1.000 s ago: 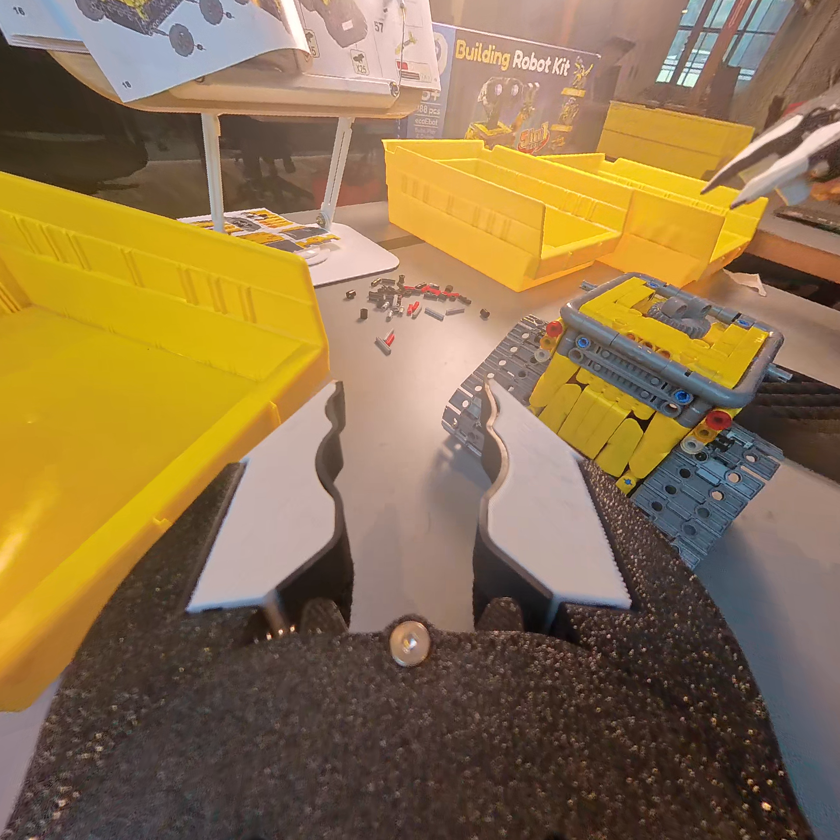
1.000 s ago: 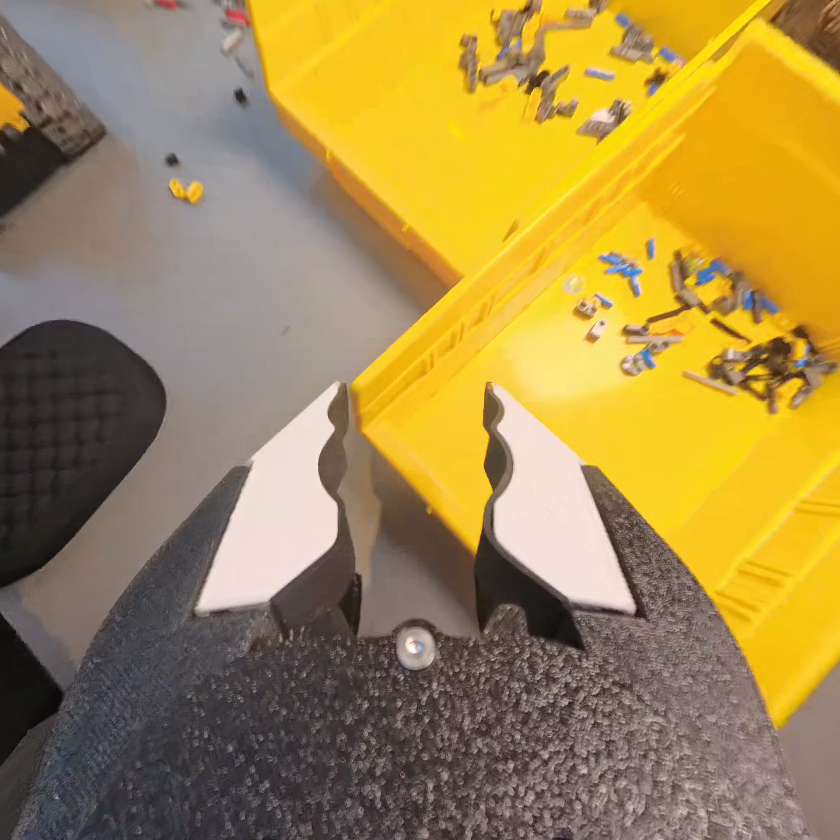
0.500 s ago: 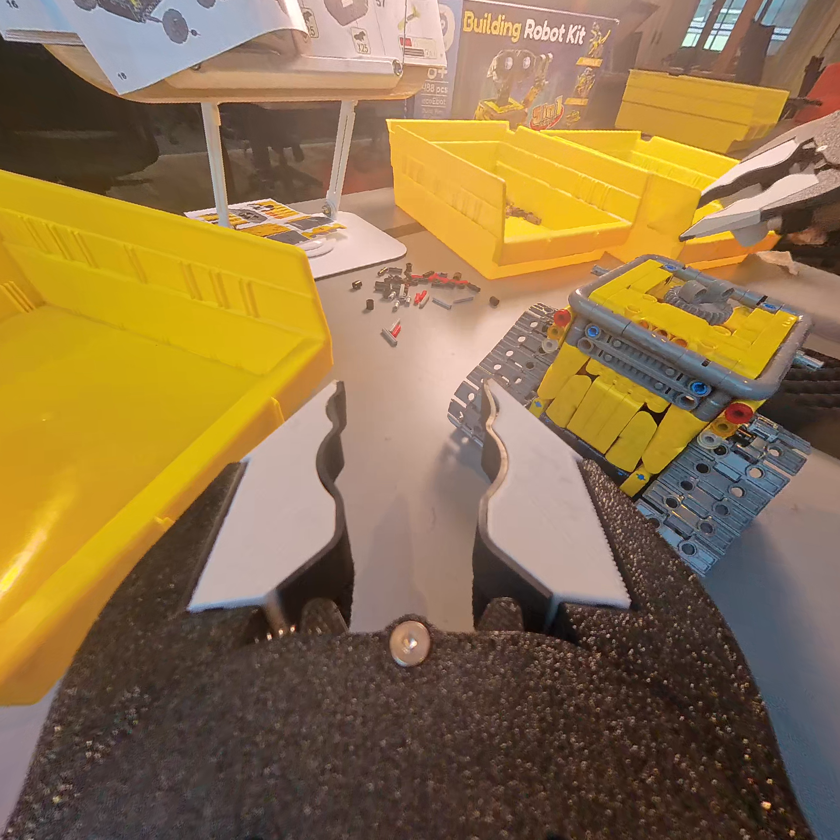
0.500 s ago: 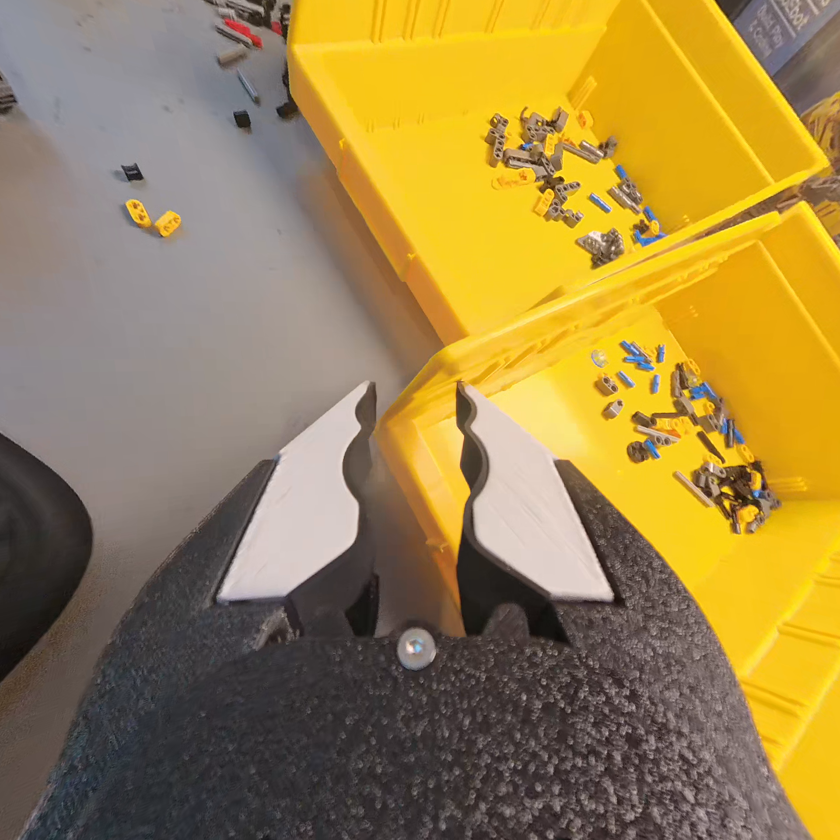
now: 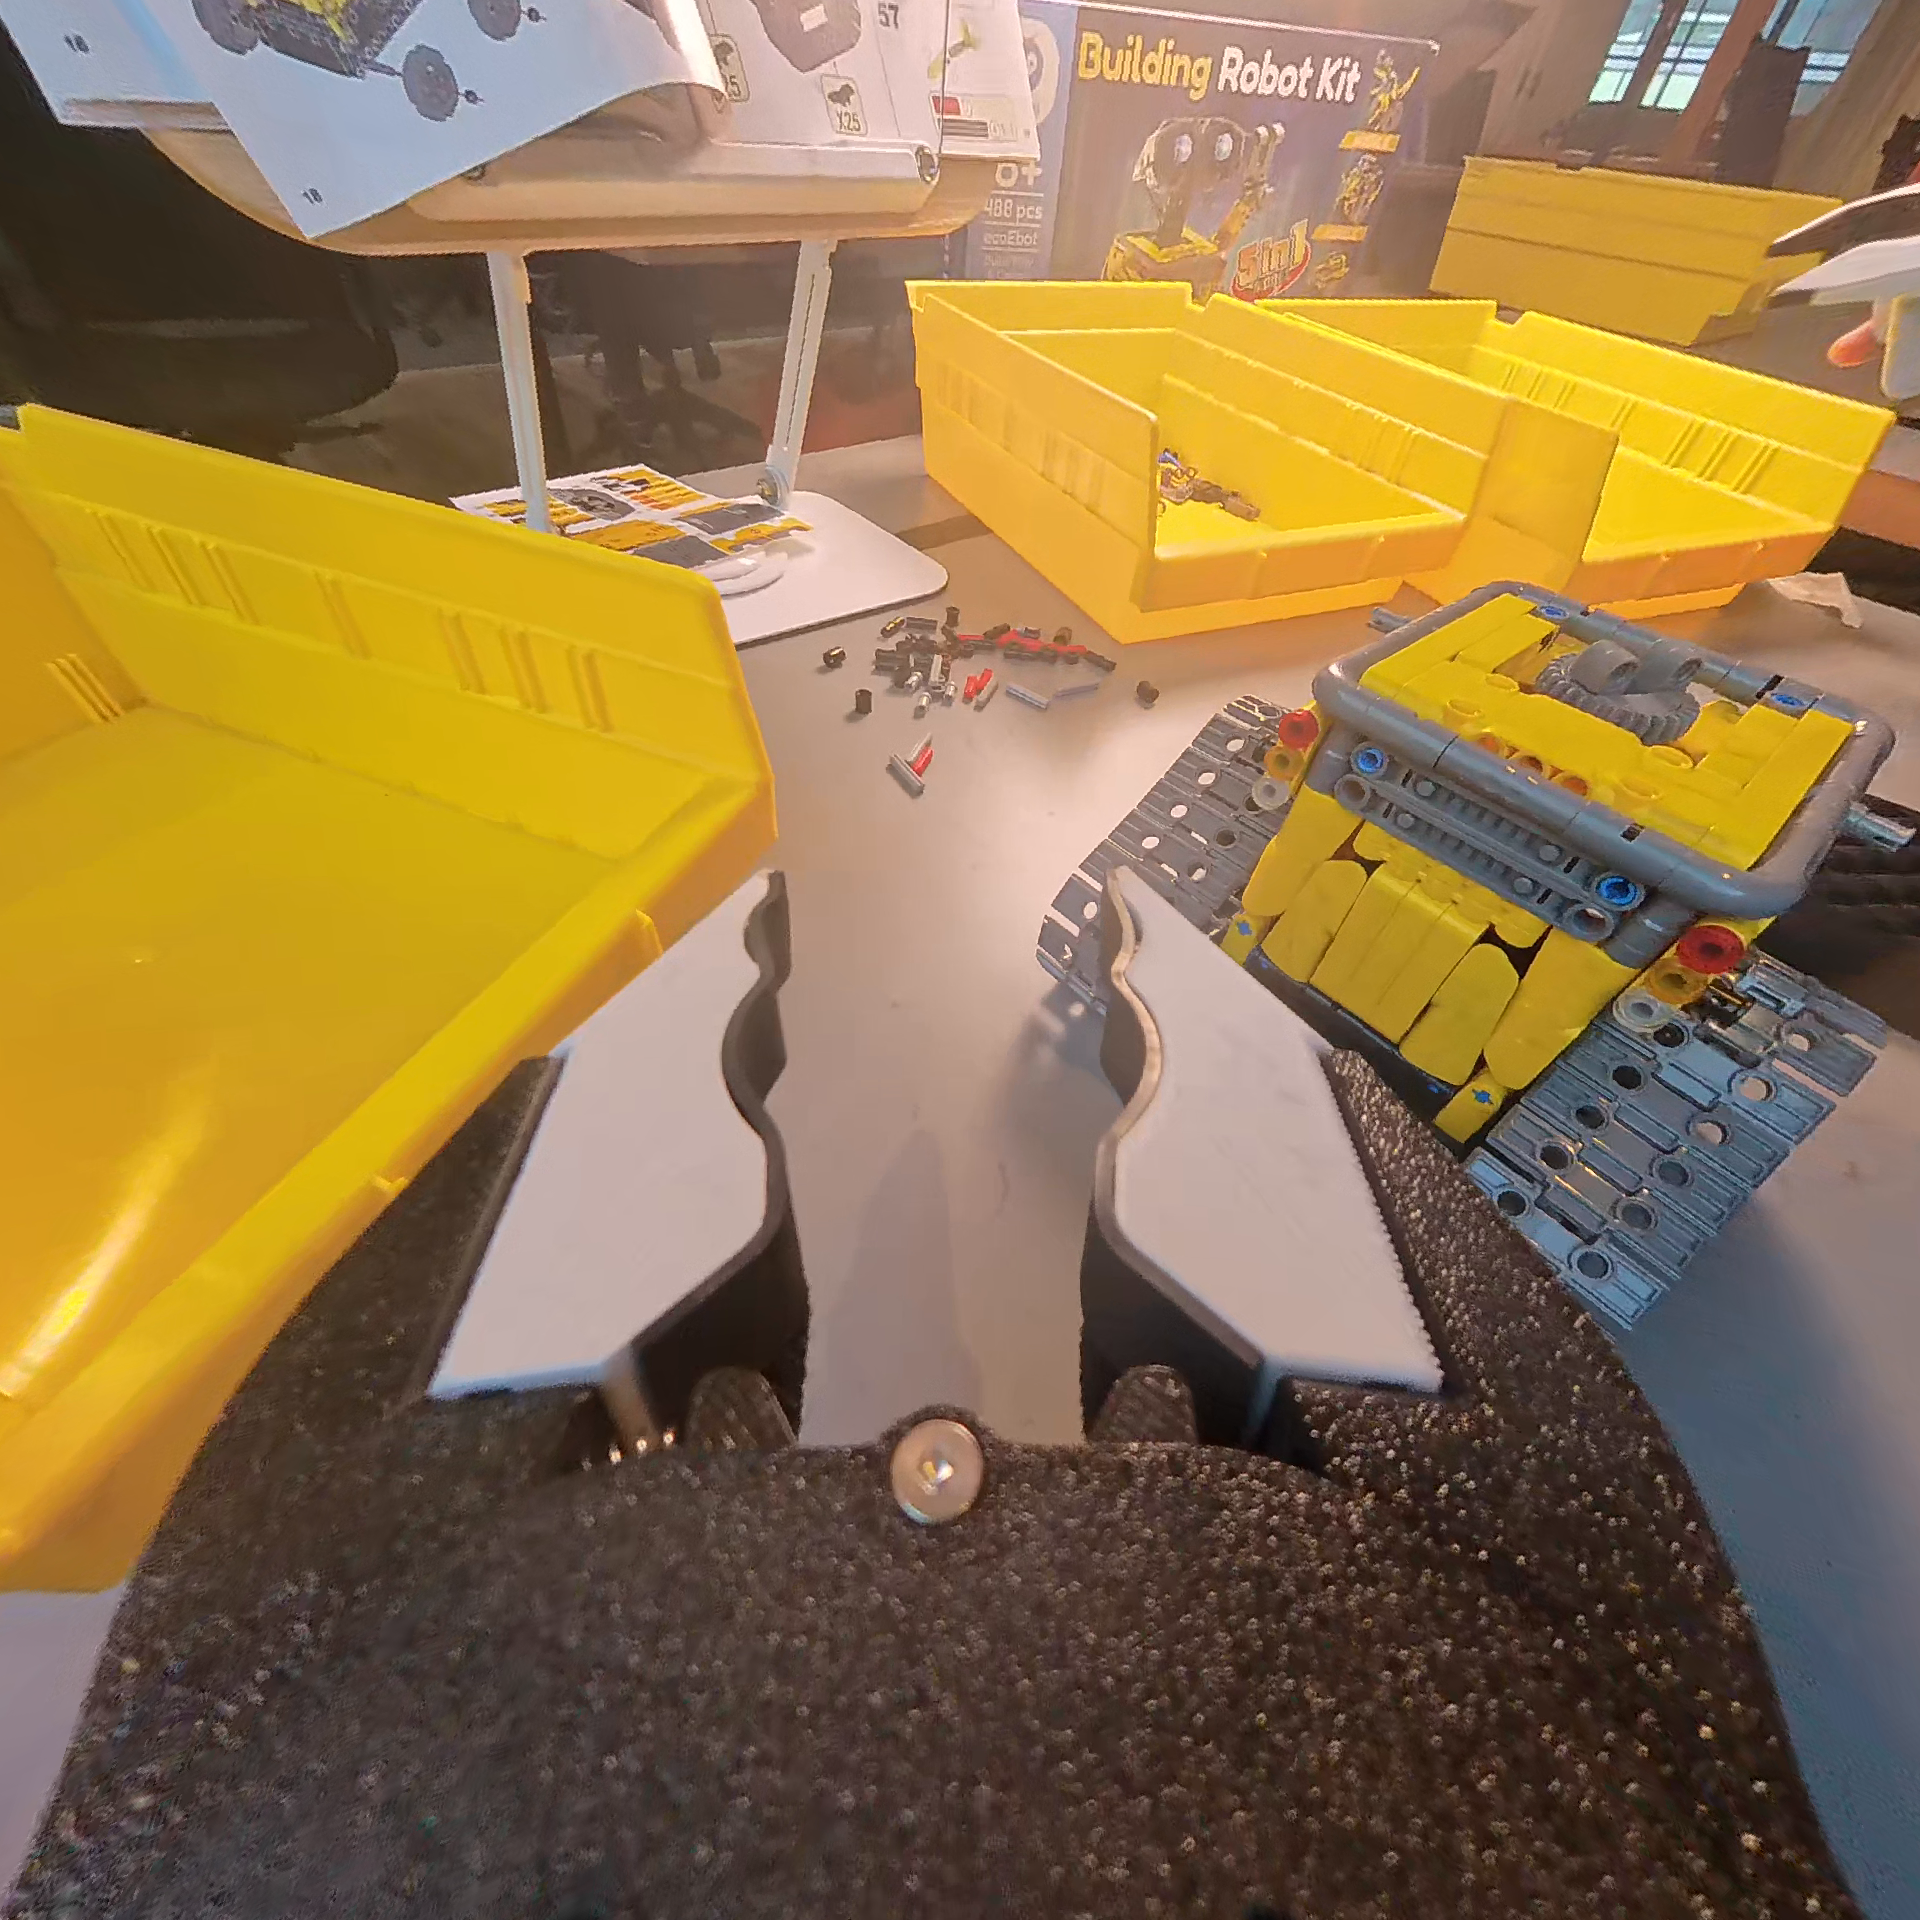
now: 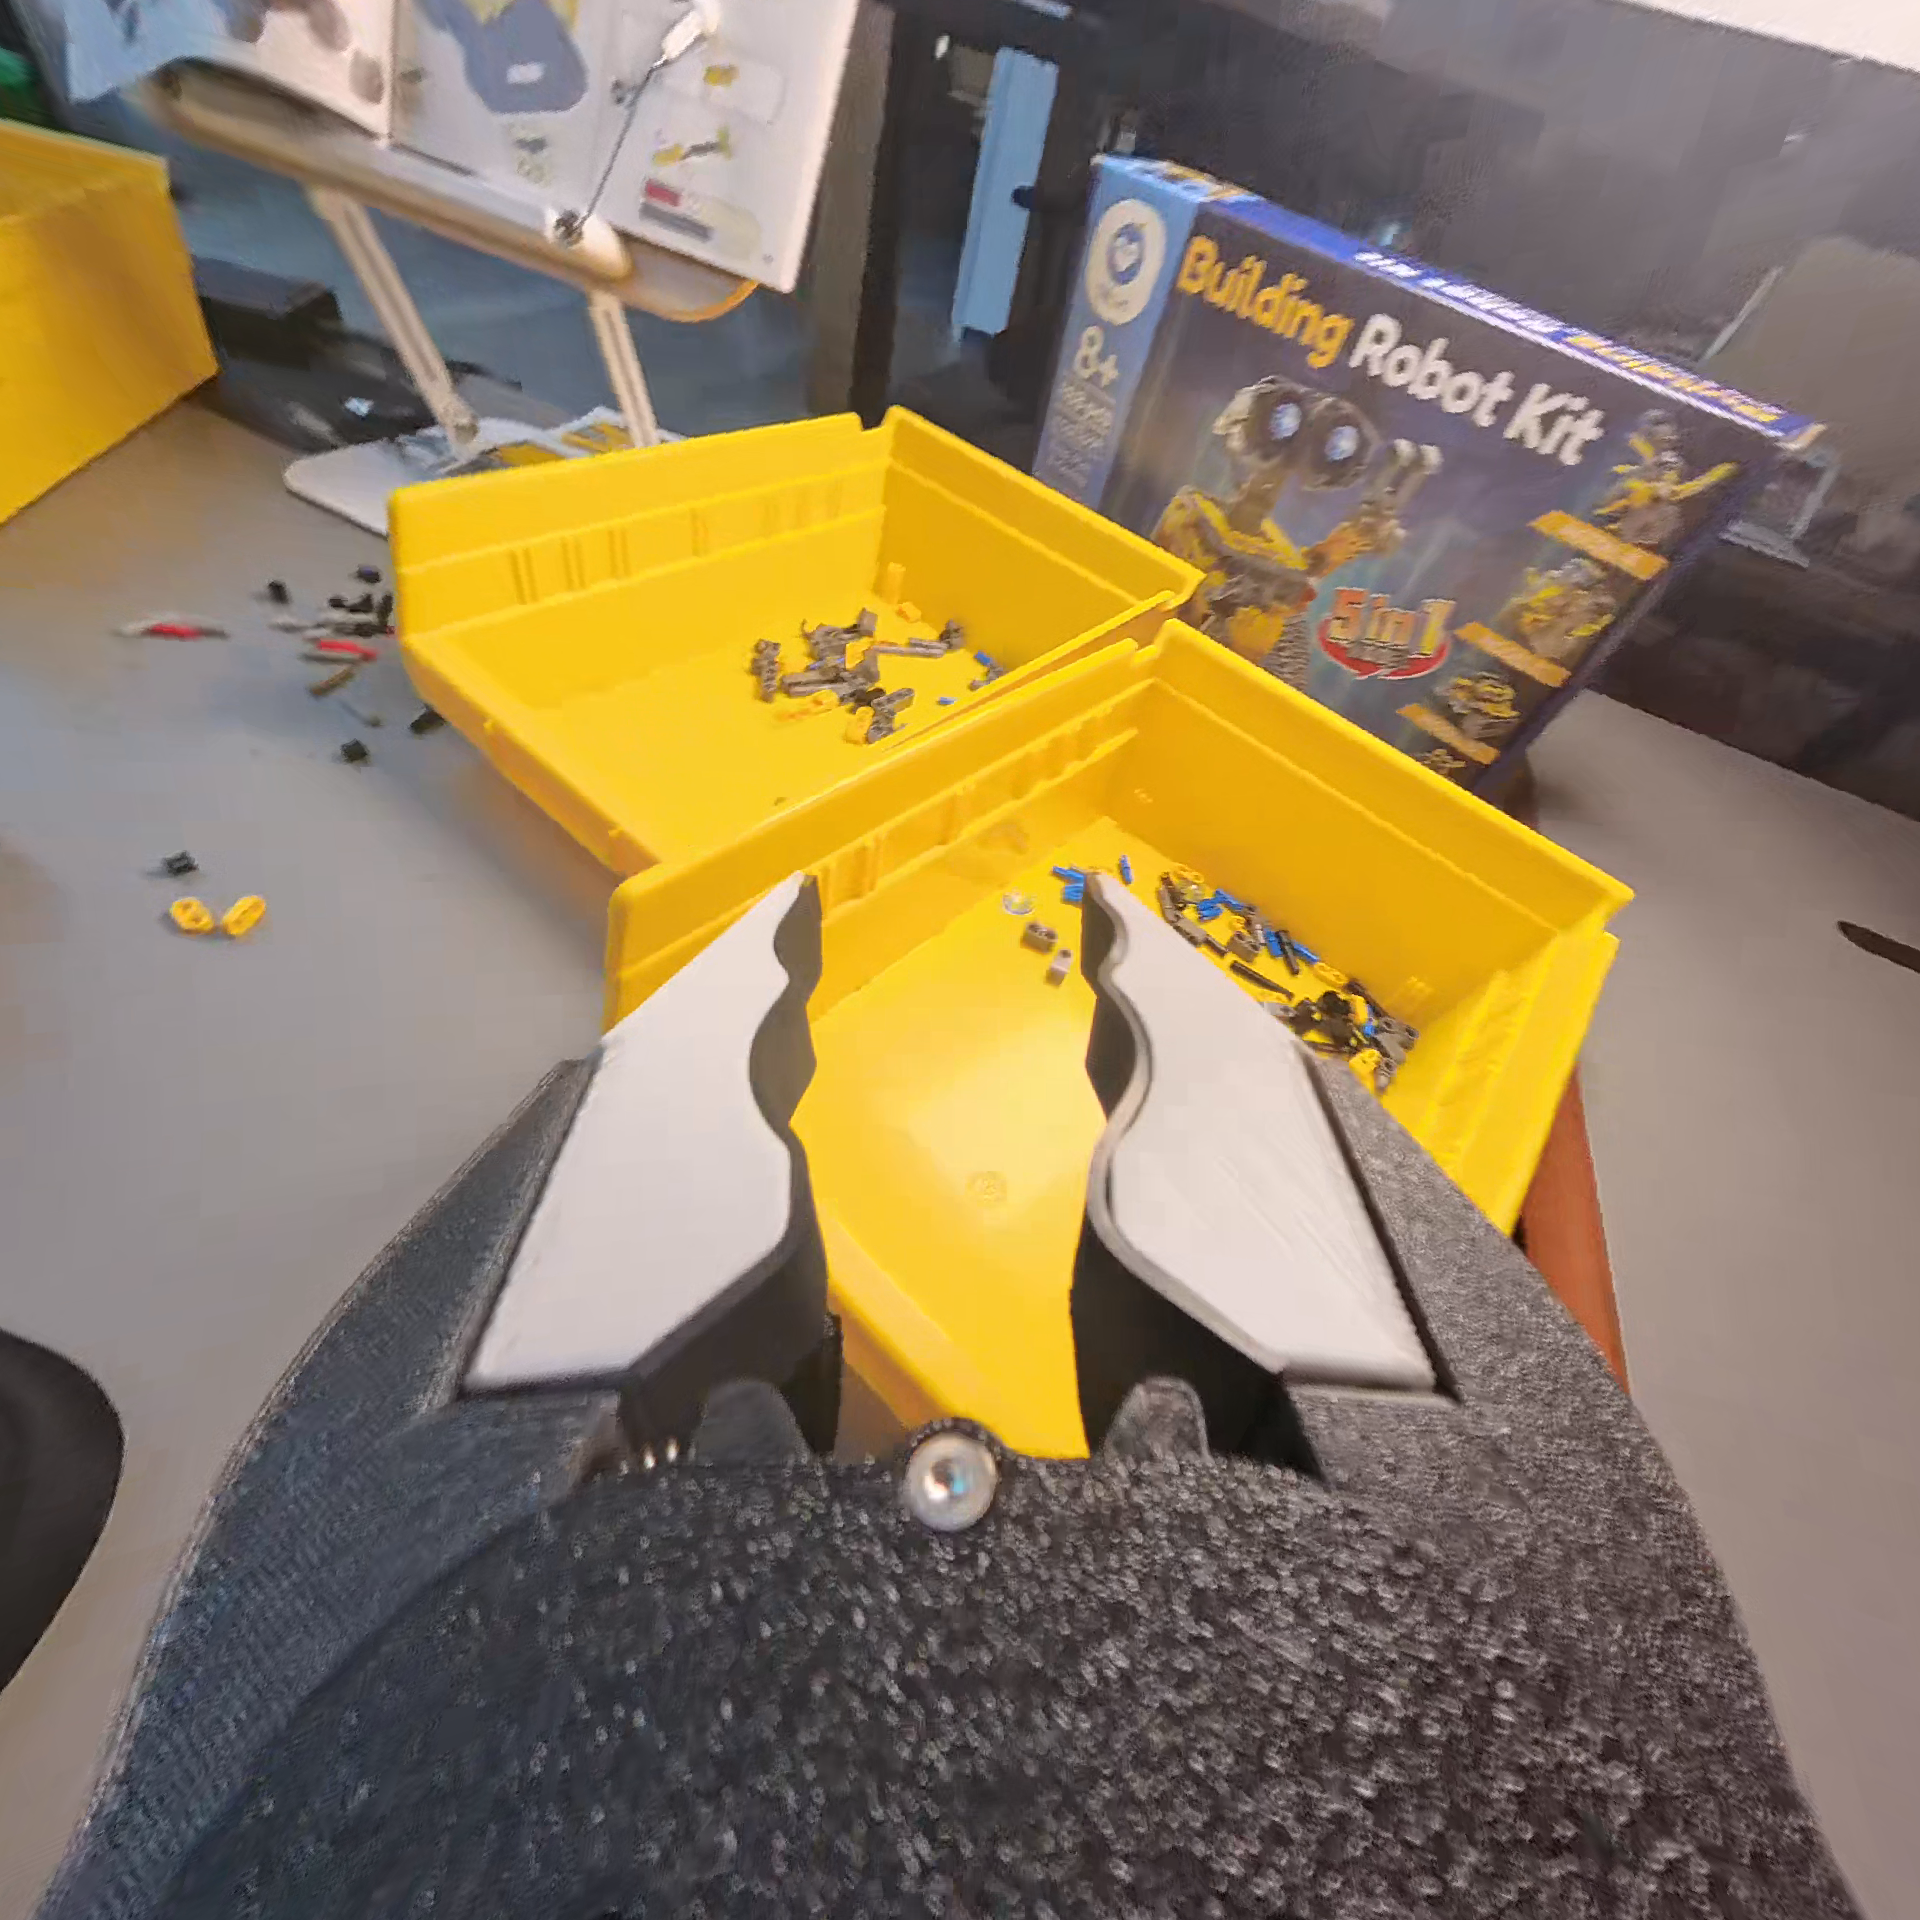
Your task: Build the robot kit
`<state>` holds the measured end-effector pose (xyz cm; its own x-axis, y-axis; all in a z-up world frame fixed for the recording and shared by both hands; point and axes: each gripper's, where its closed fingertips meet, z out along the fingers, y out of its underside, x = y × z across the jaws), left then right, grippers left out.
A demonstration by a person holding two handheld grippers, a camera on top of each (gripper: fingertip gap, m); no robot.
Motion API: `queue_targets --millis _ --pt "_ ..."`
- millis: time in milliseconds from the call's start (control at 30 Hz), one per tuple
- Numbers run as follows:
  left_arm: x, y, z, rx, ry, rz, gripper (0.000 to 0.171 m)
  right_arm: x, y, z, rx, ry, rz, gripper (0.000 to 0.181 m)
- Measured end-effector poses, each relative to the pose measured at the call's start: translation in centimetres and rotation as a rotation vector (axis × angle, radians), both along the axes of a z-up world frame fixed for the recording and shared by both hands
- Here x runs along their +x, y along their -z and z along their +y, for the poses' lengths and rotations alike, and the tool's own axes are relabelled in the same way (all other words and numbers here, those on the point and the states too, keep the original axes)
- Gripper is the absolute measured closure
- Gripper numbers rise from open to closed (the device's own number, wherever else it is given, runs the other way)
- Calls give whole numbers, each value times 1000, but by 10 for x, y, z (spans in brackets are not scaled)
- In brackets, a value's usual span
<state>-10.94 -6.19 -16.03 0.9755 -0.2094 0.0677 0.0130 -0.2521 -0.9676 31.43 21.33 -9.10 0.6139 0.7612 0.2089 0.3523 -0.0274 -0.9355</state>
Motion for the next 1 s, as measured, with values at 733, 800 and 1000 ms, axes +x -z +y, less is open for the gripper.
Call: queue_targets --millis 733,800,1000 --pt "-20 -25 -10 157 -164 55 113 13 44 -10 63 342 269 107" --pt "-23 -28 -11 175 -179 50 113 14 45 -10 57 347 275 108" --pt "-27 -29 -12 183 -191 34 113 17 46 -10 67 365 273 110"
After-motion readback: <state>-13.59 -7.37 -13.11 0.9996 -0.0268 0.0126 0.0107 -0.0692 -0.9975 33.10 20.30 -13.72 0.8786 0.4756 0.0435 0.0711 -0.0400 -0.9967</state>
